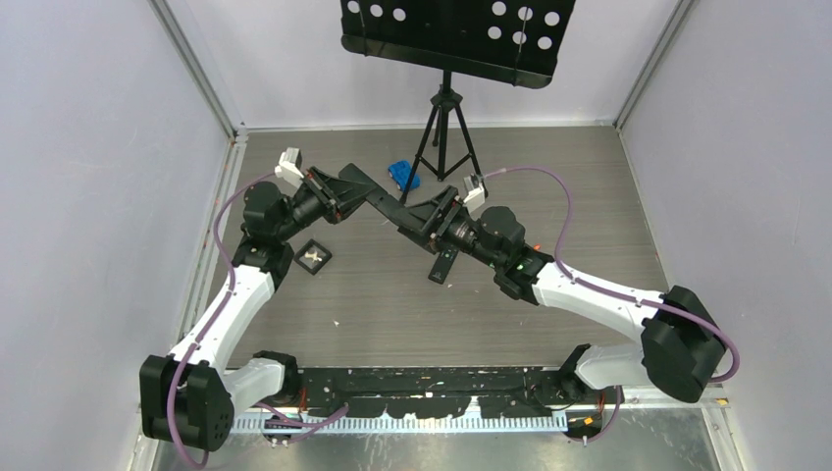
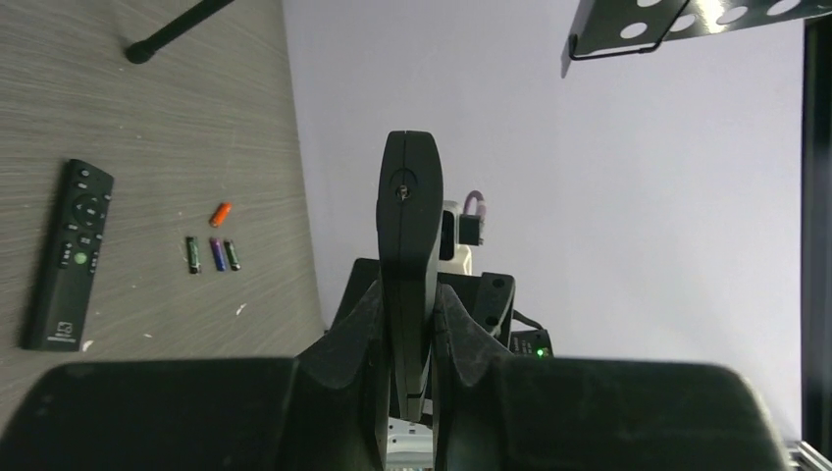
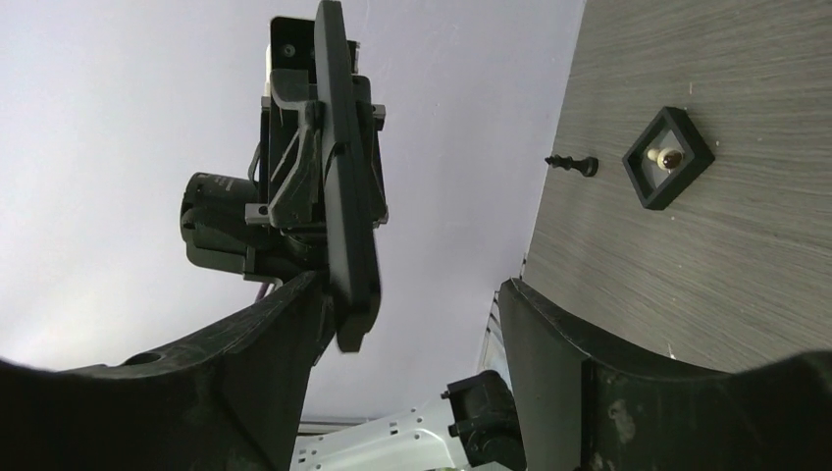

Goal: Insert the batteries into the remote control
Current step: Remove the battery cover from the remote control.

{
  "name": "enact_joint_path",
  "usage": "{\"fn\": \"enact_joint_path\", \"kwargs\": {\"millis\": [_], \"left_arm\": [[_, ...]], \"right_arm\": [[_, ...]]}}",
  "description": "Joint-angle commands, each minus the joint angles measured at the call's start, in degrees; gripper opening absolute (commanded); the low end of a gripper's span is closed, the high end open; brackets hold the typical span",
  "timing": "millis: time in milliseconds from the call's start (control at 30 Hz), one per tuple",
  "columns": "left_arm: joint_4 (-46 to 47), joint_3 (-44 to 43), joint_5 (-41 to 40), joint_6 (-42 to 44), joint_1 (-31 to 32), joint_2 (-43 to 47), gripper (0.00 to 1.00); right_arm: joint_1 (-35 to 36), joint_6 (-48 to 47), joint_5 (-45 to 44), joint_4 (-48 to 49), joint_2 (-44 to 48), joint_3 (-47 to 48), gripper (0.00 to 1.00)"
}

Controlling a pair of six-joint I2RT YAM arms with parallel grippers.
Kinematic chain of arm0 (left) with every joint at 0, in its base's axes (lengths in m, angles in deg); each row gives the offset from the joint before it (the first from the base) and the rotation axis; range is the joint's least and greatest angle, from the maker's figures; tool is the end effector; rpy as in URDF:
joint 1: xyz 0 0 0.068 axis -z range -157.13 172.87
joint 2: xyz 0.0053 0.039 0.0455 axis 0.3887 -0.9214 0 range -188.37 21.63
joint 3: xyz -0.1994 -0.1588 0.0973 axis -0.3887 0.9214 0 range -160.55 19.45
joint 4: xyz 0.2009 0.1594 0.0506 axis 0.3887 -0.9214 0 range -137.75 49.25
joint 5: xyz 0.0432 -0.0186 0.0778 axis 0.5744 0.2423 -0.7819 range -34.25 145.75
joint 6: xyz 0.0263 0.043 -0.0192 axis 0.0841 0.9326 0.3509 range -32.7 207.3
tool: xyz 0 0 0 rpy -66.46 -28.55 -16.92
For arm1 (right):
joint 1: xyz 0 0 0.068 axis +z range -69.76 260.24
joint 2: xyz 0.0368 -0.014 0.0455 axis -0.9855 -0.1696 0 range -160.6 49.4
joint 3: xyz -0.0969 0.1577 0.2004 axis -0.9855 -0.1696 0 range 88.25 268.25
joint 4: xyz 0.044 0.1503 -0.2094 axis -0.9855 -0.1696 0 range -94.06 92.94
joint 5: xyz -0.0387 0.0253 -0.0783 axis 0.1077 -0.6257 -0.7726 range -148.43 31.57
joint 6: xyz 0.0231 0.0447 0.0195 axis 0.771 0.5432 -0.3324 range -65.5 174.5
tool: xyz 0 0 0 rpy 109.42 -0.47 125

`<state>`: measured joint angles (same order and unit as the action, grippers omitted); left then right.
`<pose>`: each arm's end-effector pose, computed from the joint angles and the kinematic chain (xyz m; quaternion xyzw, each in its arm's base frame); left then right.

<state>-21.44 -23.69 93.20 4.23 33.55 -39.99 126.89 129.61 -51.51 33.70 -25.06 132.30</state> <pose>0.2397 -0.0673 0.3265 -0.2081 0.6715 -0.6463 0.2966 0.2029 0.2215 0.2962 0.1315 0.6926 0.6391 0.3074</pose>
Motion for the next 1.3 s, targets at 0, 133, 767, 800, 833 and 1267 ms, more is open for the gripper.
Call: {"fn": "enact_joint_path", "kwargs": {"millis": [0,133,767,800,833,1267], "left_arm": [[-0.75,-1.9,-2.03,4.8,-0.34,1.29,0.0],[-1.32,-1.78,-1.43,6.32,-0.39,0.96,0.0],[-11.82,-2.91,-1.23,18.27,-0.39,1.17,0.0],[-12.34,-2.92,-1.38,18.94,-0.38,1.17,0.0],[-12.85,-2.92,-1.56,19.48,-0.39,1.09,0.0],[-19.97,-3.14,-4.67,28.3,-0.39,1.0,0.0]], "right_arm": [[0.24,-0.86,1.07,-2.43,3.05,0.69,0.71],[0.24,-0.58,0.87,-4.25,3.89,0.61,0.63],[0.19,-0.11,-1.29,-4.17,2.99,1.49,0.17],[0.19,-0.14,-1.24,-4.21,2.79,1.71,0.14],[0.19,-0.07,-1.16,-4.3,2.51,1.9,0.11],[0.19,-0.18,-2.52,-4.19,1.33,1.51,0.0]]}}
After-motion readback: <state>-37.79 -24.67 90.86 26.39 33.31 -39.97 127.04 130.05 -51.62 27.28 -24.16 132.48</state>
